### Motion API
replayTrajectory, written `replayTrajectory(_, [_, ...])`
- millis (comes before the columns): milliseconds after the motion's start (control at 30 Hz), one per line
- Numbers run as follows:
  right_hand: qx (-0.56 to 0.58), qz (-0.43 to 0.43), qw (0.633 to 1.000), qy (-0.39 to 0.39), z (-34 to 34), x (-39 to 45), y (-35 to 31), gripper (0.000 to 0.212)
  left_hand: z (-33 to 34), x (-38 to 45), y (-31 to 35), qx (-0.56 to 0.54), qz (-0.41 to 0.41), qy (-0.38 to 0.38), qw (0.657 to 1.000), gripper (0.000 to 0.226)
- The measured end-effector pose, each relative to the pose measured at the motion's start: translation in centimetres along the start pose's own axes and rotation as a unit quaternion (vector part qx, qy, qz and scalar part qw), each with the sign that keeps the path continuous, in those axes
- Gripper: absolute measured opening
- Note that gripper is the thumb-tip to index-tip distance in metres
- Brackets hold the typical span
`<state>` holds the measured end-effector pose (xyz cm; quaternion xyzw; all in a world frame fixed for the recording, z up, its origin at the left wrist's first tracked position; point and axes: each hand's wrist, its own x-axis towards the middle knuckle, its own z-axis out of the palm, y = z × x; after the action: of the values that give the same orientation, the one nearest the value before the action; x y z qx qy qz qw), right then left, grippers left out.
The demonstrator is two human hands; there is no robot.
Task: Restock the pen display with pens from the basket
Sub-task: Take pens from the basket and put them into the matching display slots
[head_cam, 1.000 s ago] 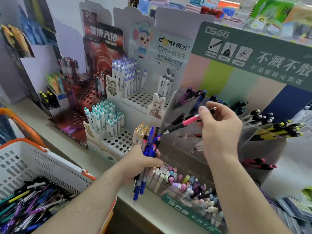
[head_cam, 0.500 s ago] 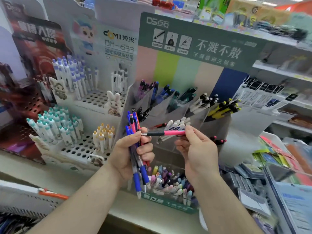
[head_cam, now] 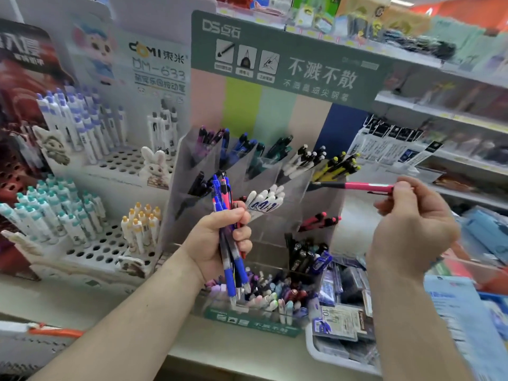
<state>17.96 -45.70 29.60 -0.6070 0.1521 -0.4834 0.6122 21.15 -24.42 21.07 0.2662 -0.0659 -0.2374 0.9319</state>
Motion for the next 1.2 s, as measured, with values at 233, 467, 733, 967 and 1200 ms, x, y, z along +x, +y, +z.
replayTrajectory(233, [-0.270, -0.084, 0.951, -0.126, 0.7, 0.8, 4.0, 0.018, 0.3, -0.3, -1.1, 0.084, 0.012, 0.034, 0.996, 0.037])
replayTrajectory(467, [-0.472, -0.044, 0.844, -0.252, 2.7, 0.2, 4.5, 0.023, 0.5, -0.7, -1.6, 0.181, 0.007, 0.050, 0.982, 0.022])
replayTrajectory(733, [-0.479, -0.087, 0.827, -0.281, 3.0, -1.0, 2.5, 0.022, 0.6, -1.5, -1.9, 0.277, -0.001, 0.044, 0.960, 0.020])
replayTrajectory(967, [-0.253, 0.071, 0.834, -0.486, 4.4, -6.3, 1.2, 0.024, 0.9, -1.7, -1.7, 0.344, -0.002, 0.033, 0.939, 0.025])
replayTrajectory(1200, [-0.206, 0.034, 0.892, -0.401, 4.3, -5.9, 1.5, 0.024, 0.3, -2.4, -0.9, 0.368, -0.040, 0.049, 0.928, 0.016])
